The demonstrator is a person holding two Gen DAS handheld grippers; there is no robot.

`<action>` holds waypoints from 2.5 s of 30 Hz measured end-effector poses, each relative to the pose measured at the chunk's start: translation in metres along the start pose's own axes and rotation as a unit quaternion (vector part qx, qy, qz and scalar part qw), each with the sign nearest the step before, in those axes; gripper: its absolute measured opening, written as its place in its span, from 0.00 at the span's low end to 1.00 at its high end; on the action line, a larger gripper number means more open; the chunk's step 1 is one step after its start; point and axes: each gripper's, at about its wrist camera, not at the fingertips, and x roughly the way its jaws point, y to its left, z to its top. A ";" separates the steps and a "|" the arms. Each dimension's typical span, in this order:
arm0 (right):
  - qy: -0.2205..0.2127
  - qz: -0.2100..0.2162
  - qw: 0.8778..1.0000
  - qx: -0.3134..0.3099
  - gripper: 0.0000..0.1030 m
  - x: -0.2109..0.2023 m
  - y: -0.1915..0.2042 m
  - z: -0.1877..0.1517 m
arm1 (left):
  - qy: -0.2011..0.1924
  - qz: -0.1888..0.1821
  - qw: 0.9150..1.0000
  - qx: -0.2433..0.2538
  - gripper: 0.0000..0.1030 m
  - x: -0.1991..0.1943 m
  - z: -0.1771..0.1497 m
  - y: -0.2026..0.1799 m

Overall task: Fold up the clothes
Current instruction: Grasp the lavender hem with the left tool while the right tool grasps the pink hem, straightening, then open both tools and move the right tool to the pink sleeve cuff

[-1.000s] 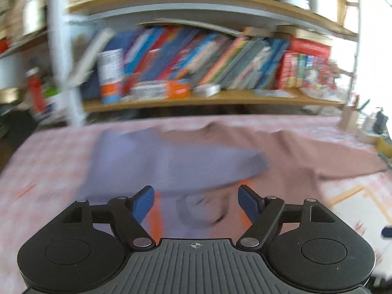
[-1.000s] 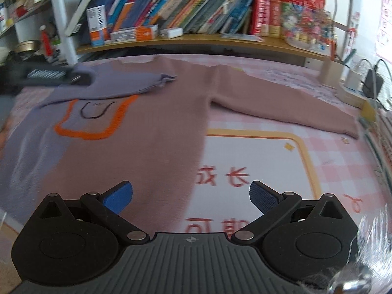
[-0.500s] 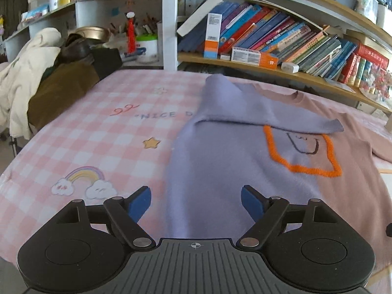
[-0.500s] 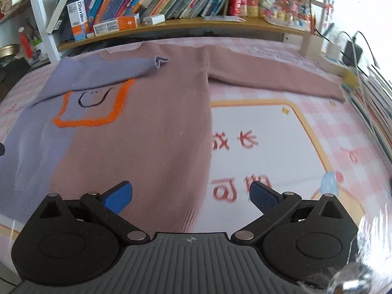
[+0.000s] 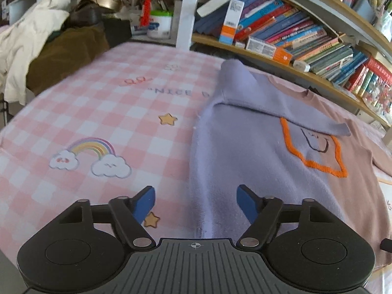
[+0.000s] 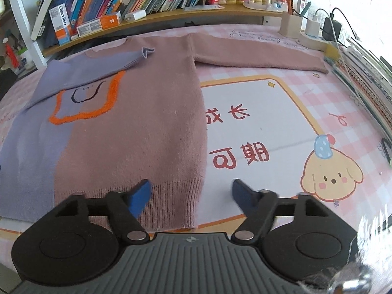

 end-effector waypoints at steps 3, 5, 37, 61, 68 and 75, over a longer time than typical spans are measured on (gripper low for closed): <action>0.002 0.008 1.000 -0.002 0.46 0.002 -0.002 0.002 | 0.005 0.002 1.000 0.001 0.42 0.003 0.002 -0.002; 0.001 0.015 1.000 -0.007 0.26 0.003 -0.001 0.004 | 0.009 -0.003 1.000 -0.003 0.25 0.006 0.006 -0.001; -0.003 0.078 0.993 -0.087 0.10 0.023 0.035 0.026 | -0.013 0.045 0.999 -0.018 0.05 0.017 0.024 0.024; -0.050 0.010 0.998 -0.040 0.60 -0.019 0.049 0.004 | -0.038 0.026 0.999 0.028 0.67 -0.023 0.018 0.030; -0.062 -0.027 0.997 -0.032 0.84 -0.035 0.056 -0.014 | -0.029 0.002 0.998 0.064 0.79 -0.038 0.002 0.022; -0.058 -0.052 0.997 -0.024 0.89 -0.051 0.059 -0.040 | -0.024 -0.031 0.994 0.098 0.88 -0.047 -0.015 0.015</action>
